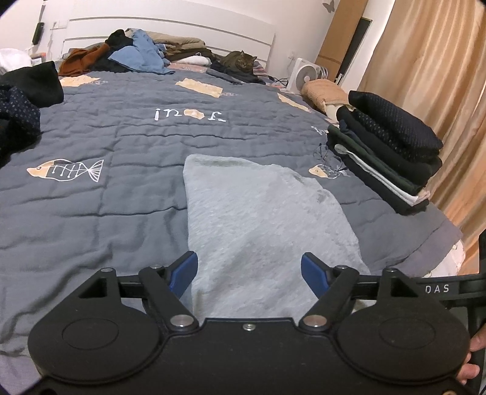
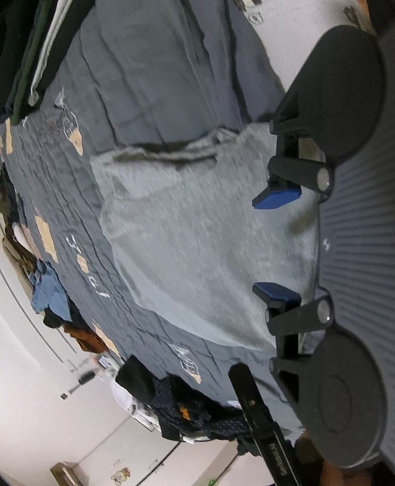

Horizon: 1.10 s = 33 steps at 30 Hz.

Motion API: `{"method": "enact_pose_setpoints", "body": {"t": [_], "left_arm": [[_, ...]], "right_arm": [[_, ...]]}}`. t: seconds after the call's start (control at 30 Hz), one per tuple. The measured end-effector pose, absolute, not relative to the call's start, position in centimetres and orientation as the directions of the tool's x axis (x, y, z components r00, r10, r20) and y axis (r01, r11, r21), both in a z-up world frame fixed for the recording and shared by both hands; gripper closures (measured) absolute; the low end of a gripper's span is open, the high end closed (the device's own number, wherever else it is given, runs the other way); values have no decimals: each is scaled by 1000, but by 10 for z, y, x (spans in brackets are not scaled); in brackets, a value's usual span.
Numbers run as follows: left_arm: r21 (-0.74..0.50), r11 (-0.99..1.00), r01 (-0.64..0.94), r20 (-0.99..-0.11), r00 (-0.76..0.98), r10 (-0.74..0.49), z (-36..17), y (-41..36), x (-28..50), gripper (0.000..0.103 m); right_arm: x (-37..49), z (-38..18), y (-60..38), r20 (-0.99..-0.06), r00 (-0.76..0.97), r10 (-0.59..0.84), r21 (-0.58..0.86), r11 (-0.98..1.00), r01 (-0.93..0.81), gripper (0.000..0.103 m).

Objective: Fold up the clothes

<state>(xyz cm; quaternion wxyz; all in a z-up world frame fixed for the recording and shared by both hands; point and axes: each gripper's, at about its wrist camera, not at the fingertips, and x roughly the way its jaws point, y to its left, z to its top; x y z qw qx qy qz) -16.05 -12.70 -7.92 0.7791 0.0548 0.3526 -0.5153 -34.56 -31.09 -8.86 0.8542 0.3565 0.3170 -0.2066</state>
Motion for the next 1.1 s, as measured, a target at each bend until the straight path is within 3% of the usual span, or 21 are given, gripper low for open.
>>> {"method": "enact_pose_setpoints", "body": {"t": [0.4,0.77,1.1], "left_arm": [[-296,465,835,-560,242,-792,-67,-133,-164,29],[-333,446,831,-547,215,-809,-63,-130,-163,29],[-315,442,840,-567,206,-797,-66,-137,-159,29]], "right_arm": [[-352,-63,-335,-689,681,-246,360,700,617,51],[-313,-23,-384,-648,735,-199,343,786,514,51],[-263,-52,-420,-701,706,-103,308,849,429,50]]}}
